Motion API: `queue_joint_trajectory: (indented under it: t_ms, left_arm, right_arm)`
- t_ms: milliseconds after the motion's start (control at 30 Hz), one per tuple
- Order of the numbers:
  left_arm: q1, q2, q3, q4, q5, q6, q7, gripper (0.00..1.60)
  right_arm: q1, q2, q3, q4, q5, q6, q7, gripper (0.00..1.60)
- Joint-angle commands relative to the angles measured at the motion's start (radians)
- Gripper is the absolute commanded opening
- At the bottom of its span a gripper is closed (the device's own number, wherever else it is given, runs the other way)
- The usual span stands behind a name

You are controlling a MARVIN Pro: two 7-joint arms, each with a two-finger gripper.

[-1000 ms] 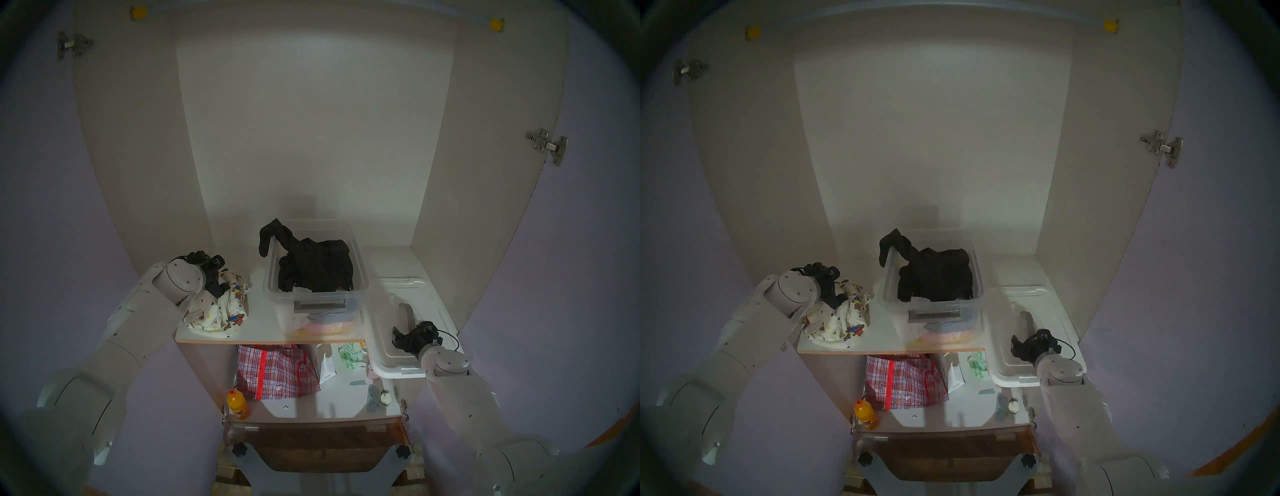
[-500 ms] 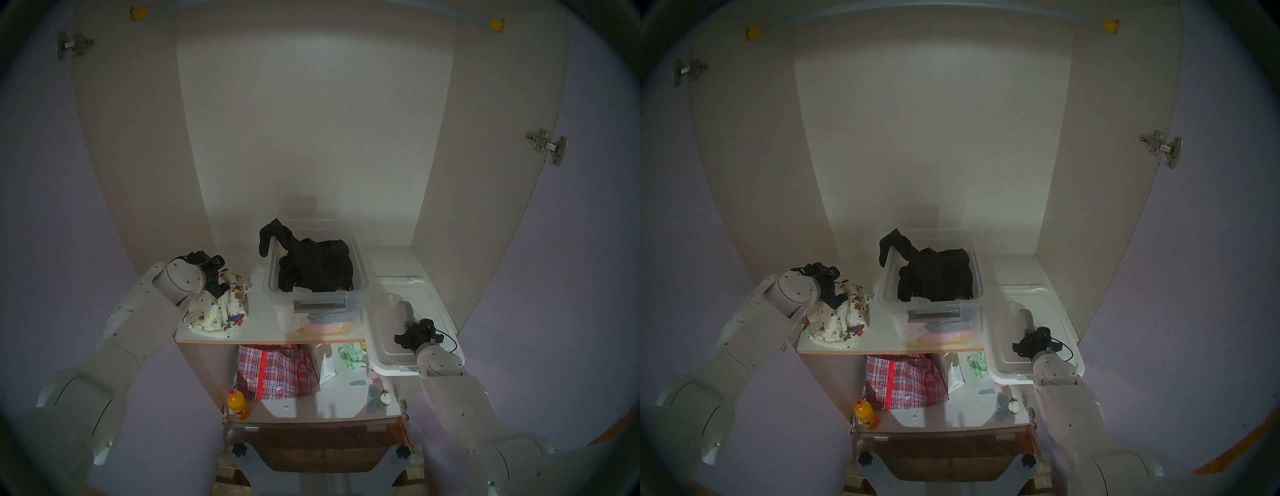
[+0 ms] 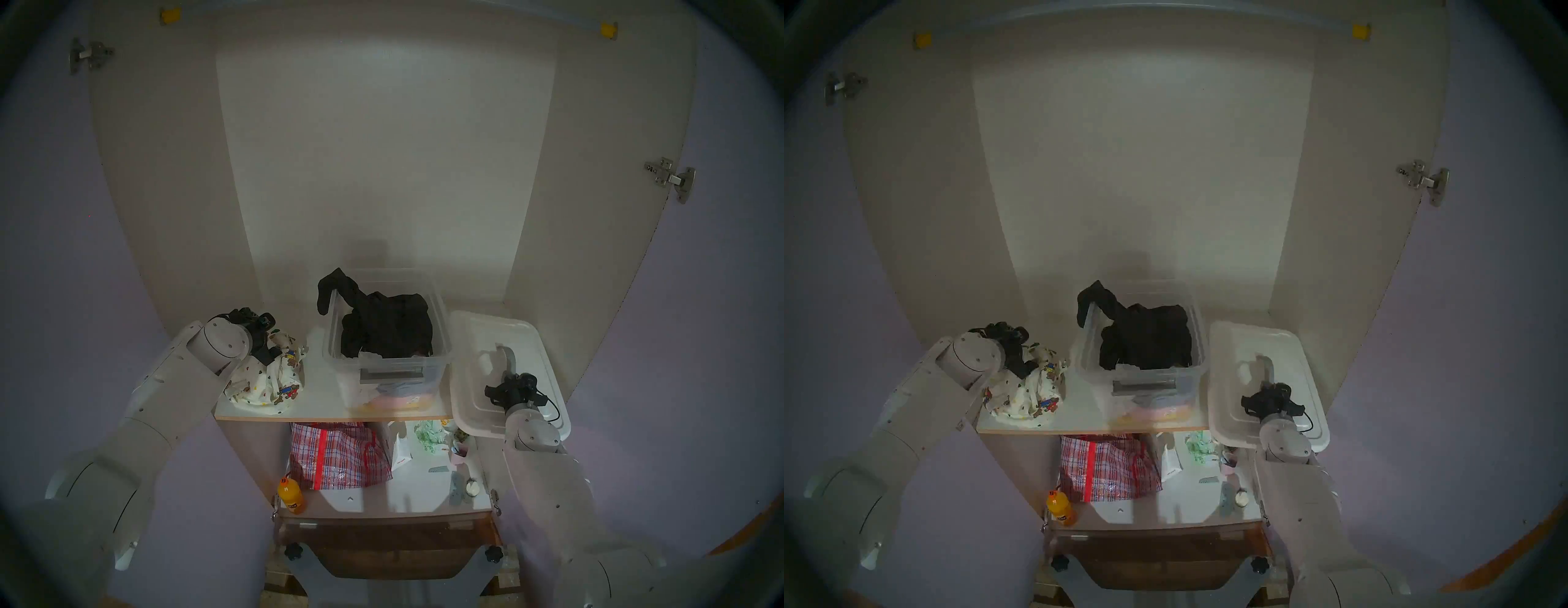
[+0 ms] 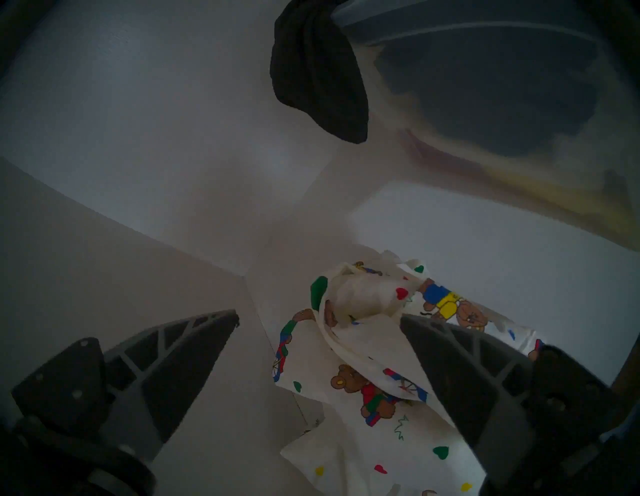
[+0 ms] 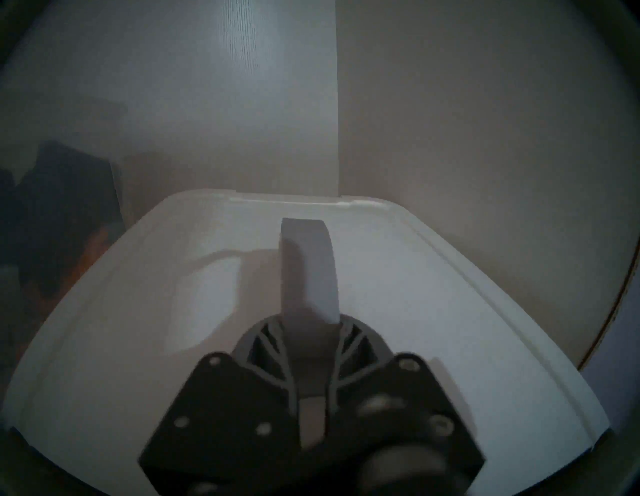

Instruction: Take clothing out of the storage bin and put the lid back on the bin

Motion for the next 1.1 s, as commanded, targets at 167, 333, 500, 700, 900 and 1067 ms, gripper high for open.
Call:
queue_joint_trajectory:
  t_ms: [167, 333, 500, 700, 900, 1067]
  left_arm:
    - [-0.028, 0.001, -0.009, -0.024, -0.002, -0.006, 0.003, 1.6]
    - [-0.027, 0.002, -0.009, -0.024, -0.002, -0.006, 0.002, 1.6]
    - [-0.028, 0.002, -0.009, -0.024, -0.002, -0.006, 0.003, 1.6]
    - [-0.028, 0.001, -0.008, -0.023, -0.002, -0.006, 0.003, 1.6]
    - [-0.028, 0.001, -0.008, -0.022, -0.002, -0.006, 0.003, 1.6]
    - [-0.028, 0.001, -0.008, -0.022, -0.002, -0.006, 0.003, 1.6]
  right_arm:
    - [-0.022, -0.055, -0.009, -0.23, -0.019, 0.068, -0.107, 0.0]
    - [-0.023, -0.045, -0.023, -0.297, -0.033, 0.128, -0.106, 0.0]
    - [-0.008, -0.045, -0.026, -0.312, -0.043, 0.144, -0.124, 0.0]
    - [0.024, -0.043, -0.039, -0.299, -0.093, 0.103, -0.189, 0.0]
    - [0.038, -0.042, -0.059, -0.314, -0.132, 0.079, -0.23, 0.0]
    - [0.051, -0.06, -0.068, -0.34, -0.161, 0.05, -0.289, 0.0]
